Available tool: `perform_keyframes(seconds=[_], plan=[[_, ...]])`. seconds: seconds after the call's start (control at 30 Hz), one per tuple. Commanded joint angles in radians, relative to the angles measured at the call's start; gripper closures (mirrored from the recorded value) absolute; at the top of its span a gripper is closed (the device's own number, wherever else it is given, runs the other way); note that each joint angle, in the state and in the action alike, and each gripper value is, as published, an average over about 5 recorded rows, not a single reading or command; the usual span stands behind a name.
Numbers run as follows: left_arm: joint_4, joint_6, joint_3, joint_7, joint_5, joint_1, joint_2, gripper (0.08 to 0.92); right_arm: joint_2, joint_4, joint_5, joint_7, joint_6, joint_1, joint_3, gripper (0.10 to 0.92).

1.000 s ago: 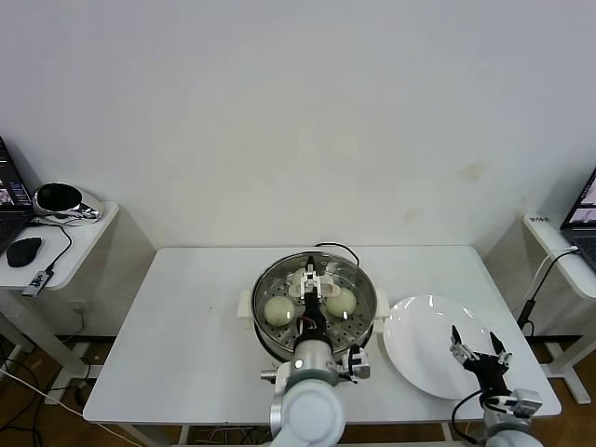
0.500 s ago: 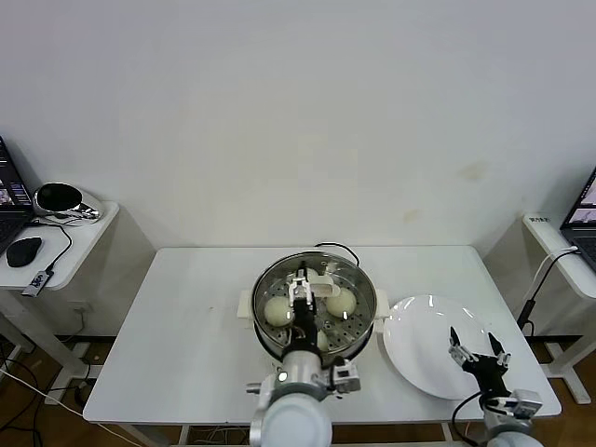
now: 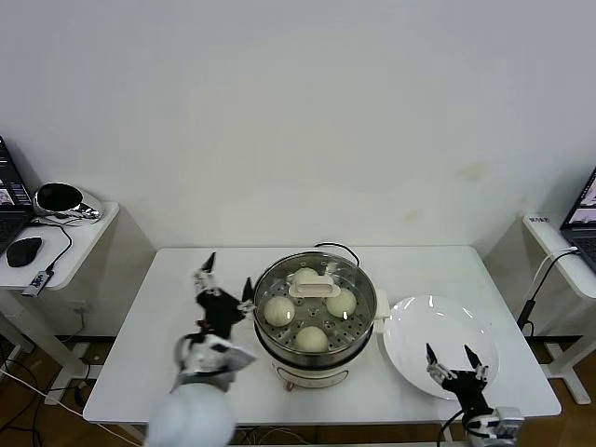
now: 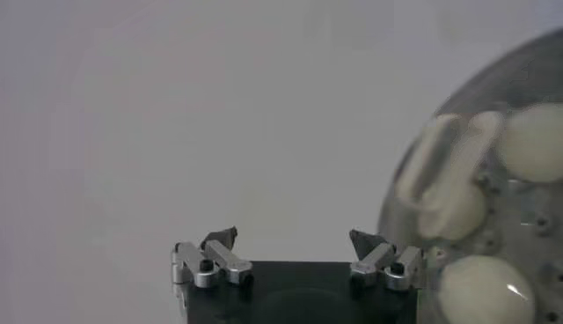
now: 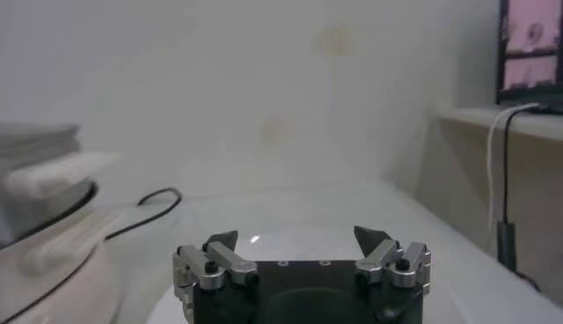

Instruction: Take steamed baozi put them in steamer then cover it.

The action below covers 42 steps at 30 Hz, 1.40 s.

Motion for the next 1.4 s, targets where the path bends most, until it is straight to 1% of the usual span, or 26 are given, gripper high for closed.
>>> perform_keyframes(seconds=[0.03,0.17,0.3,0.6,0.8,1.13,1.4], plan=[[0.093,-0.462,-0.455,-0.143,-0.81,0.36,-0.026,0.177,-0.001,0.06,-0.065,-0.002,0.025,-0.088,-0.049,0.203],[0.171,-0.521,-0.419,-0.156,-0.805,0.451,-0.022,0.177,-0.013,0.113,-0.049,0.02,-0.009,-0.11,-0.043,0.203],[0.208,-0.52,-0.405,-0.167,-0.801,0.468,-0.031,0.177,-0.034,0.144,-0.078,0.008,-0.012,-0.128,-0.036,0.203],[0.172,-0.465,-0.404,-0.137,-0.795,0.508,-0.037,0.177,-0.083,0.162,-0.064,0.0,-0.027,-0.13,-0.04,0.203],[0.163,-0.465,-0.385,-0.131,-0.78,0.526,-0.047,0.177,-0.075,0.161,-0.082,-0.037,-0.014,-0.128,-0.034,0.203],[0.121,-0.461,-0.371,-0.124,-0.78,0.548,-0.06,0.177,-0.077,0.152,-0.106,-0.043,-0.03,-0.119,-0.019,0.203],[0.129,-0.466,-0.383,-0.127,-0.795,0.526,-0.064,0.177,-0.075,0.15,-0.119,-0.04,-0.044,-0.118,-0.024,0.203]])
